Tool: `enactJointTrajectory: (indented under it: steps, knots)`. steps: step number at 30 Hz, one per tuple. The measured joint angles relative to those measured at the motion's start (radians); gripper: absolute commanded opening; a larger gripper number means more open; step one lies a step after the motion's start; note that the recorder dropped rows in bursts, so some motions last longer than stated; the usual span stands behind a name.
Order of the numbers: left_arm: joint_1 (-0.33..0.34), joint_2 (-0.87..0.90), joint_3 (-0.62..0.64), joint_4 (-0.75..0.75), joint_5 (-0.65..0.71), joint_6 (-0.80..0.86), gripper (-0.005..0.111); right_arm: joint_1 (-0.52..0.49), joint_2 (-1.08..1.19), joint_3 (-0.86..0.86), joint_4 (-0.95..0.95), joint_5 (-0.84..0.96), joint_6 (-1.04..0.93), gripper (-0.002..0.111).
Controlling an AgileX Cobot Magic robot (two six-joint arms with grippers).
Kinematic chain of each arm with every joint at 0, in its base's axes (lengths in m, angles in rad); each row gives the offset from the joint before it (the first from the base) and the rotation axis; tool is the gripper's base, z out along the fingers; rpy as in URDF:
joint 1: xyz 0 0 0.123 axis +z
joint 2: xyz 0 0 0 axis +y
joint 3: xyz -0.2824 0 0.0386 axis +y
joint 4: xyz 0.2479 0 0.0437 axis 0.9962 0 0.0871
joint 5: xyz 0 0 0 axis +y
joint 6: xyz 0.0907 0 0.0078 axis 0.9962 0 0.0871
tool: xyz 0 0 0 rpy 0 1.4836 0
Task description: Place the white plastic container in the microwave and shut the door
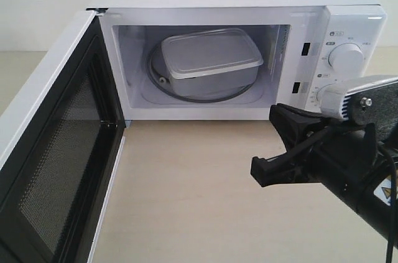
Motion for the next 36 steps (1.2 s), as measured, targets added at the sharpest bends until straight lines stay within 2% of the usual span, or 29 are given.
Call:
enactJointTrajectory:
  steps: [28,32,36]
  knots:
    - [0.0,0.006,-0.015,-0.008,0.001,-0.002,0.004,0.0,0.0,0.0,0.0,-0.006,0.002,0.0]
    - [0.0,0.057,-0.017,-0.011,0.009,-0.002,0.004,0.0,0.0,0.0,0.0,-0.004,0.002,0.0]
    - [0.0,0.178,-0.071,-0.053,0.117,-0.002,0.004,0.0,0.0,0.0,0.0,0.001,0.002,0.0]
